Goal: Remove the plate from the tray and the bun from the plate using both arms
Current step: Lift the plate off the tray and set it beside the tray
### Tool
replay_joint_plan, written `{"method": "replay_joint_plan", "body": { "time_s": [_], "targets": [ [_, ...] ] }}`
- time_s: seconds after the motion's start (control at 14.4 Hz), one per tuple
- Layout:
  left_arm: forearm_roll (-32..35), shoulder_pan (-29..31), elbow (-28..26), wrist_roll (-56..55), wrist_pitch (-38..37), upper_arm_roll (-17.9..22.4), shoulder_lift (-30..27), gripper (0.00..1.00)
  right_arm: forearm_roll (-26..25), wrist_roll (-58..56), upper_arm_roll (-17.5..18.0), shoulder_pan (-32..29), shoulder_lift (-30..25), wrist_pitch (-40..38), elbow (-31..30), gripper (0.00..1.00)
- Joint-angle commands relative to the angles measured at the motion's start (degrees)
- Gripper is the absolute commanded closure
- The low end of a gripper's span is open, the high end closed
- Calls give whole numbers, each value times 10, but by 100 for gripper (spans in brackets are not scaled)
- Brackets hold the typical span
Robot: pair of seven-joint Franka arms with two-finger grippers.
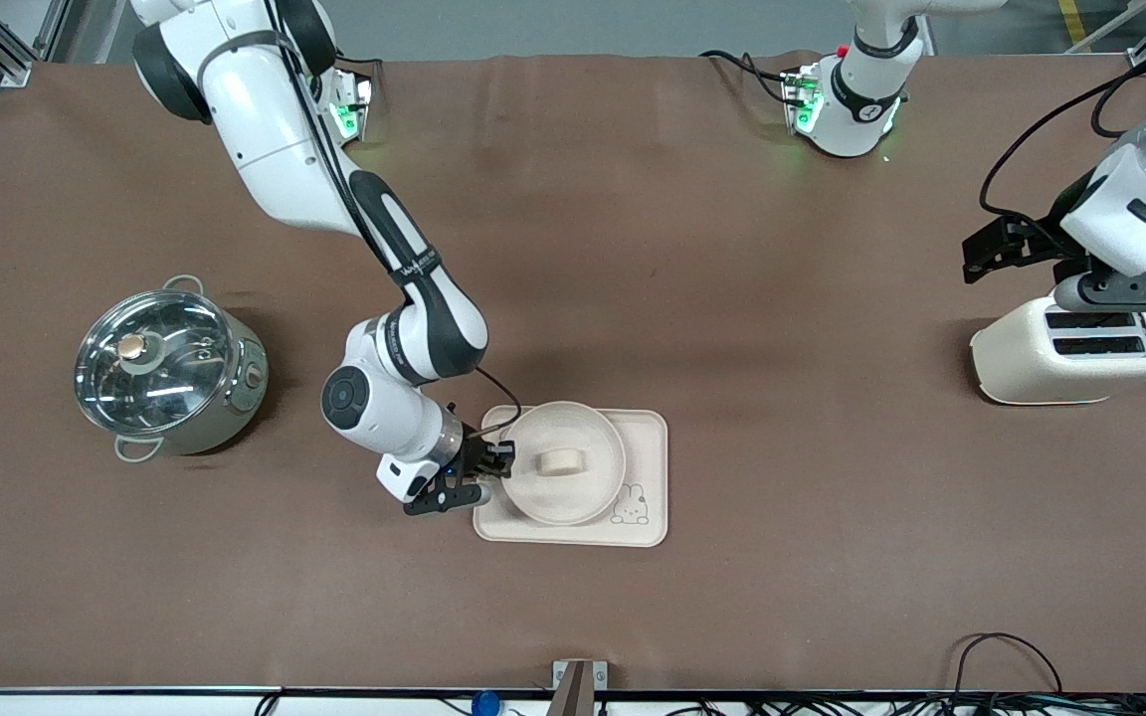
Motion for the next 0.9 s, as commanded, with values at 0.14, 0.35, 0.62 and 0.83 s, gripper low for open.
{"method": "replay_joint_plan", "body": {
  "time_s": [0.14, 0.35, 0.62, 0.83],
  "targets": [
    [-11, -8, 6, -62, 0, -28, 3, 0, 15, -43, 29, 7, -166, 15, -223, 100],
    [-7, -9, -17, -126, 1, -55, 8, 0, 15, -50, 63, 10, -234, 98, -358, 100],
    [-8, -9, -41, -206, 25, -82, 30, 0, 15, -51, 73, 34, -235, 160, -415, 100],
    [-8, -9, -74, -285, 75, -103, 53, 0, 16, -48, 73, 42, -234, 170, -420, 79]
  ]
}}
